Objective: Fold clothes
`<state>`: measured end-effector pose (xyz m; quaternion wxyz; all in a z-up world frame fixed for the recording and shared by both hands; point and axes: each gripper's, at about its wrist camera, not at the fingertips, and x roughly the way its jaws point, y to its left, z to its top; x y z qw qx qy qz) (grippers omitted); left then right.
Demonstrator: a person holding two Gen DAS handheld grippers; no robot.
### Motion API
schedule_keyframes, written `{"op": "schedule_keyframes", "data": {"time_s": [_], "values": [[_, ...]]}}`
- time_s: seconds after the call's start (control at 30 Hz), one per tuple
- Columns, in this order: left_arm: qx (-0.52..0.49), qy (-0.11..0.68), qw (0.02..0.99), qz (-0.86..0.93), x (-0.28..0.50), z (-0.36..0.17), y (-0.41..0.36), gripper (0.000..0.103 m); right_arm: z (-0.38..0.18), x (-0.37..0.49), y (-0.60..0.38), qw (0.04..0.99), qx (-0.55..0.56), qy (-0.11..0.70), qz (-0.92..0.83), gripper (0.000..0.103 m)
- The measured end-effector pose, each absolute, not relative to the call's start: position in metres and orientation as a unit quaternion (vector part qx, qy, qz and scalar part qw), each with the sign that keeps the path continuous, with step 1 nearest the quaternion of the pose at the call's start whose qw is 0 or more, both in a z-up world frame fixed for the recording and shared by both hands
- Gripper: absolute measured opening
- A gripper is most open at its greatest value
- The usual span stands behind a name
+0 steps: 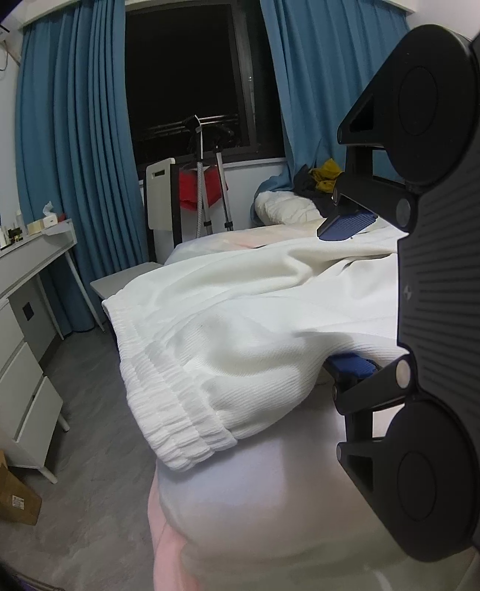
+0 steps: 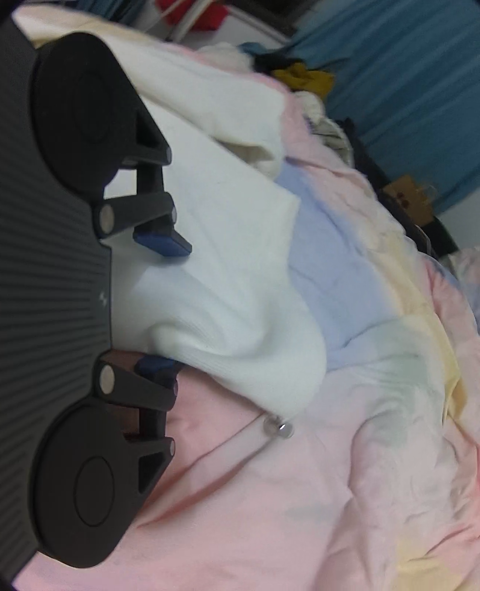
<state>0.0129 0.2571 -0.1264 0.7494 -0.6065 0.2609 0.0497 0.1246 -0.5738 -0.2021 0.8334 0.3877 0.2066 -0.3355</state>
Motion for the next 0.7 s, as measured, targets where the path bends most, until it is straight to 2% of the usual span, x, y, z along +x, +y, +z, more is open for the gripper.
{"op": "schedule_keyframes", "data": {"time_s": [0.1,0.23,0.33,0.57,0.7], "values": [[-0.611,0.262,0.746,0.048,0.015,-0.130,0.258,0.065,-0.195,0.125,-0.567,0.848,0.376,0.187,-0.324,0.049],[-0.611,0.264,0.744,0.048,0.019,-0.132,0.257,0.065,-0.164,0.129,-0.545,0.894,0.307,0.149,-0.290,0.020],[-0.611,0.266,0.744,0.049,0.022,-0.134,0.256,0.065,-0.160,0.133,-0.541,0.900,0.284,0.161,-0.291,0.009],[-0.613,0.267,0.742,0.051,0.028,-0.136,0.254,0.067,-0.168,0.111,-0.570,0.856,0.391,0.135,-0.311,0.007],[-0.603,0.273,0.748,0.054,0.035,-0.139,0.254,0.061,-0.142,0.103,-0.559,0.879,0.371,0.080,-0.290,0.007]]}}
